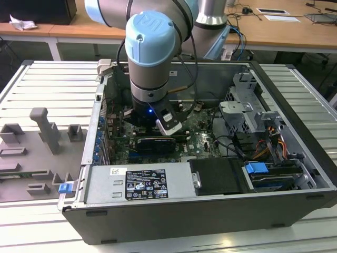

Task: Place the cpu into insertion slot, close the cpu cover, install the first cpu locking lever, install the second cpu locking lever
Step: 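Install the second cpu locking lever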

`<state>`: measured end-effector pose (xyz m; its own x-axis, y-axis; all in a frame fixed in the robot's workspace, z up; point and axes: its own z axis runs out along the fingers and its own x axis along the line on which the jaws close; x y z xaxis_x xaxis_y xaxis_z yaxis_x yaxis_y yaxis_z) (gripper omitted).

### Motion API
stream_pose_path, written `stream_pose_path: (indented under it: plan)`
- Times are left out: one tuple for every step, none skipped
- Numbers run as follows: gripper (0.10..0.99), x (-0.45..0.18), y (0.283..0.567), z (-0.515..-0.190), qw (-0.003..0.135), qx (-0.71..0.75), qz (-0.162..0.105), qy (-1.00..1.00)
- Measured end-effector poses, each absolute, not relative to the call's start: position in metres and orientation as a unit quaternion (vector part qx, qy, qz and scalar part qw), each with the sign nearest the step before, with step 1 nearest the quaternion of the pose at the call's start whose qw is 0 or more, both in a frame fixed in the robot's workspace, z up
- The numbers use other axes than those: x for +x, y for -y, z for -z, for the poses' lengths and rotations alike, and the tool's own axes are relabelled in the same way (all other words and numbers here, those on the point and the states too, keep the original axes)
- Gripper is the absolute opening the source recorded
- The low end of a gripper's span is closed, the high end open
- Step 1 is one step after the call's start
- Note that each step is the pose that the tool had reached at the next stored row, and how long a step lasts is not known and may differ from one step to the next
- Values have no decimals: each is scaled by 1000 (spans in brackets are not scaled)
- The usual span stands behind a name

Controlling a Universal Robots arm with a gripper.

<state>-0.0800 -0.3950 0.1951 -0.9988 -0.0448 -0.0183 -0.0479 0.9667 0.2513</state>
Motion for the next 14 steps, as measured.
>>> stream_pose_path:
  plan:
    - [106,-80,395,-195,6,-23,-127,-992]
    - [106,-80,395,-195,6,-23,-127,-992]
    - [106,-80,395,-197,7,-23,-128,-992]
    - [106,-80,395,-201,6,-23,-128,-992]
    - [106,-81,395,-204,6,-23,-127,-992]
    - [106,-81,395,-208,6,-23,-127,-992]
    - [106,-81,395,-209,6,-23,-127,-992]
    - [106,-81,395,-210,6,-23,-127,-992]
    - [106,-82,395,-210,6,-23,-127,-992]
    - [106,-82,395,-210,6,-23,-127,-992]
    - [106,-82,395,-210,6,-23,-128,-992]
    - [106,-82,395,-210,6,-23,-128,-992]
    - [106,-82,395,-210,6,-23,-128,-992]
    - [106,-82,395,-210,6,-23,-128,-992]
